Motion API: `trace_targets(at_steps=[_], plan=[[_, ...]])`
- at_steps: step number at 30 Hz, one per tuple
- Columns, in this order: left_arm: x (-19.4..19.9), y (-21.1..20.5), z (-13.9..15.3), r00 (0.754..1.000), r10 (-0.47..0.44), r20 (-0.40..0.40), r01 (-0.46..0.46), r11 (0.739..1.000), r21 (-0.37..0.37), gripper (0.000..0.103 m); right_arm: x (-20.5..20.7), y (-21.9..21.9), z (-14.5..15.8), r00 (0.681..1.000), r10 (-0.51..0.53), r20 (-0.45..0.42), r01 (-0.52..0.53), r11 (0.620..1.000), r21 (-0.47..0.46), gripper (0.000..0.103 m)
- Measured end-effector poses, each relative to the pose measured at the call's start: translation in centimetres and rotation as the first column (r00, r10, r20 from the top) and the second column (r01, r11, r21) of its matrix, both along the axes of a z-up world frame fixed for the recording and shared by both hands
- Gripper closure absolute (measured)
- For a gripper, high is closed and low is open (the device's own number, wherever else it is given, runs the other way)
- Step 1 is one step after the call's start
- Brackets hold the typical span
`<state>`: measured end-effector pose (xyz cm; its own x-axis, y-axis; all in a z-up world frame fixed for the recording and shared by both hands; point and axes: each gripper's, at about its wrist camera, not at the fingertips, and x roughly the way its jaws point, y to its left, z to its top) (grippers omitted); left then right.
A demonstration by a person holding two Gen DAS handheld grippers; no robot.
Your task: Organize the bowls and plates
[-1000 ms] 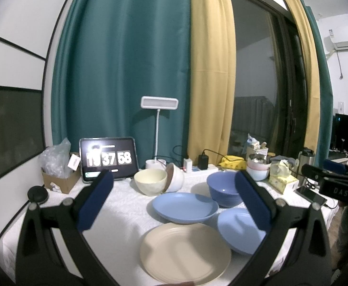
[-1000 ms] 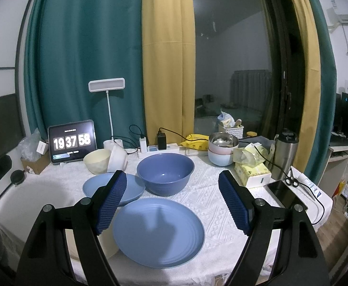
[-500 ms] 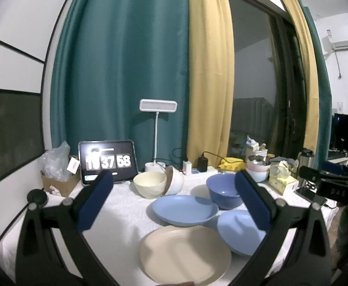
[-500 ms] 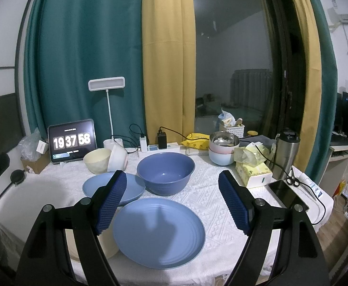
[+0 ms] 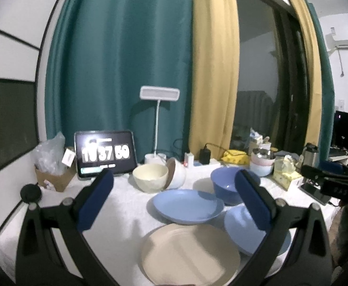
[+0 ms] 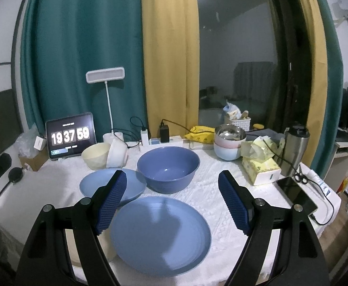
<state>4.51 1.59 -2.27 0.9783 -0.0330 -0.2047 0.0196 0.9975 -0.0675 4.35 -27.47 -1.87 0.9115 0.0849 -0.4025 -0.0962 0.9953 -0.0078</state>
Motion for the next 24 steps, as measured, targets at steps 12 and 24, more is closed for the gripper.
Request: trace_targets(at_steps=[12,24], plan=[[7.0,2.1,-3.6,0.985,0.005,-0.173,-0.011,0.999,-0.034,0.001,6.7,1.8,-2.5,0.987,0.043,-0.154,-0.04,0.999,0.024,0.029],[13.2,2.7,-7.8,0.94,-0.03,-0.341,0.008,0.998,-0.067,0.013,13.3,3.8,-7.7,0.936,0.123,-0.33,-0.087,0.989,0.122,0.045]])
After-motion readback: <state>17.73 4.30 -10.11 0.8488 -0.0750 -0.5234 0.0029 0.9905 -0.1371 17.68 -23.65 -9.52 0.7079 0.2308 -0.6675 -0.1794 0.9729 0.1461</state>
